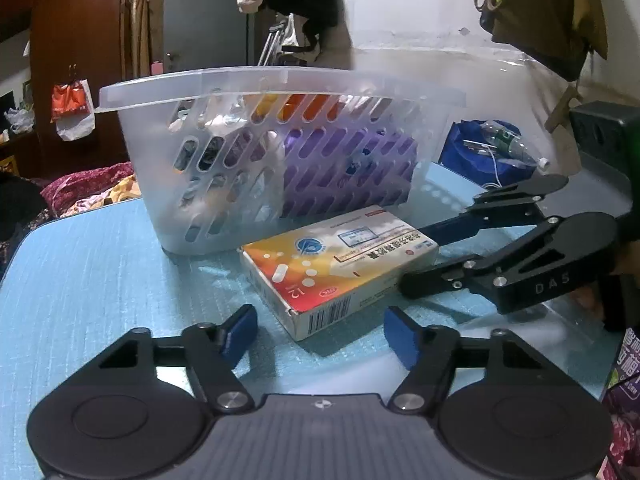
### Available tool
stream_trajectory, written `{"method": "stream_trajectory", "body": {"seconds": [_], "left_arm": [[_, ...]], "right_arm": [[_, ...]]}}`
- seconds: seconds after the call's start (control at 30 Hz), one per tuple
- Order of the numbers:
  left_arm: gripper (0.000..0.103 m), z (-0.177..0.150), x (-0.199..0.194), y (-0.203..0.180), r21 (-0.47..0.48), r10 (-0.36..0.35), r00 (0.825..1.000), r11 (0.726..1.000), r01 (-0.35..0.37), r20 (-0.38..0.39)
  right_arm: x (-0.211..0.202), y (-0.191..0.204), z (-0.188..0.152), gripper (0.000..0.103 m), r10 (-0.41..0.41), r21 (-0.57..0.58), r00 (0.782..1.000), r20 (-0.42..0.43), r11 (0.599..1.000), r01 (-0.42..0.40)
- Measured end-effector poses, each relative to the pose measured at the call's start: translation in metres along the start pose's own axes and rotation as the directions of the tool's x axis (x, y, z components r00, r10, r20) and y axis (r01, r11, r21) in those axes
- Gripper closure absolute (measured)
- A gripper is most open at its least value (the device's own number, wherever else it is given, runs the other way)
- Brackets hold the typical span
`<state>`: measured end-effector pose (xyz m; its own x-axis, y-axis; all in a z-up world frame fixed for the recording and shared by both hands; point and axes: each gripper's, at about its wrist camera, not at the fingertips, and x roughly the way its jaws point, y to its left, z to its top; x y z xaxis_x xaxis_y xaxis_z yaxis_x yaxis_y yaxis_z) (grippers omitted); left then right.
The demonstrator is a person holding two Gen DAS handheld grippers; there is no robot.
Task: Organize objects
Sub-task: 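Close the left tool on the white-yellow medicine box, then lift the medicine box with the left tool and release it into the basket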
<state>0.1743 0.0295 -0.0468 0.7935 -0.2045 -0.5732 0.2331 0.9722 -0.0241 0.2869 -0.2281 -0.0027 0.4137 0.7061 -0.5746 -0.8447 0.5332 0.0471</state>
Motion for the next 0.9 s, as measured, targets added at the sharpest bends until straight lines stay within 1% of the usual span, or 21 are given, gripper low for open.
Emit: {"method": "stream_trajectory", "body": {"seconds": [0.03, 0.1, 0.17, 0.3, 0.37, 0.5, 0.73, 0.9], "left_arm": [[0.035, 0.000, 0.001, -0.001, 0.004, -0.002, 1.000, 1.000, 0.002, 0.001], [0.039, 0.001, 0.002, -0.002, 0.008, -0.002, 1.000, 1.000, 0.002, 0.006], [0.040, 0.000, 0.001, -0.002, 0.011, -0.005, 1.000, 1.000, 0.005, 0.010], [0.047, 0.001, 0.000, -0.001, 0.004, 0.002, 1.000, 1.000, -0.002, 0.017], [0.049, 0.000, -0.002, -0.003, 0.014, 0.014, 0.999, 1.000, -0.014, 0.031], [0.055, -0.002, -0.007, -0.004, 0.019, 0.026, 0.998, 0.999, -0.027, 0.065], [0.056, -0.006, -0.022, -0.012, 0.043, 0.045, 0.991, 0.998, -0.051, 0.129], [0.056, -0.012, -0.045, -0.019, 0.051, 0.042, 0.978, 0.997, -0.053, 0.206]], "right_arm": [[0.000, 0.001, 0.001, 0.049, 0.003, -0.005, 1.000, 0.003, 1.000, -0.003], [0.002, 0.003, 0.001, 0.049, 0.007, -0.008, 1.000, 0.004, 1.000, -0.007], [0.002, 0.003, 0.002, 0.049, 0.004, -0.010, 1.000, 0.004, 1.000, -0.004], [0.002, 0.004, 0.002, 0.049, 0.000, -0.009, 1.000, 0.005, 1.000, 0.000], [0.002, 0.005, 0.002, 0.050, 0.001, 0.001, 1.000, 0.009, 1.000, -0.001], [-0.004, 0.007, 0.000, 0.052, -0.008, 0.011, 0.999, 0.044, 1.000, 0.007], [-0.013, 0.023, -0.003, 0.052, -0.051, 0.010, 0.995, 0.084, 0.999, 0.050], [-0.028, 0.046, -0.005, 0.052, -0.094, -0.025, 0.986, 0.135, 0.995, 0.098]]}}
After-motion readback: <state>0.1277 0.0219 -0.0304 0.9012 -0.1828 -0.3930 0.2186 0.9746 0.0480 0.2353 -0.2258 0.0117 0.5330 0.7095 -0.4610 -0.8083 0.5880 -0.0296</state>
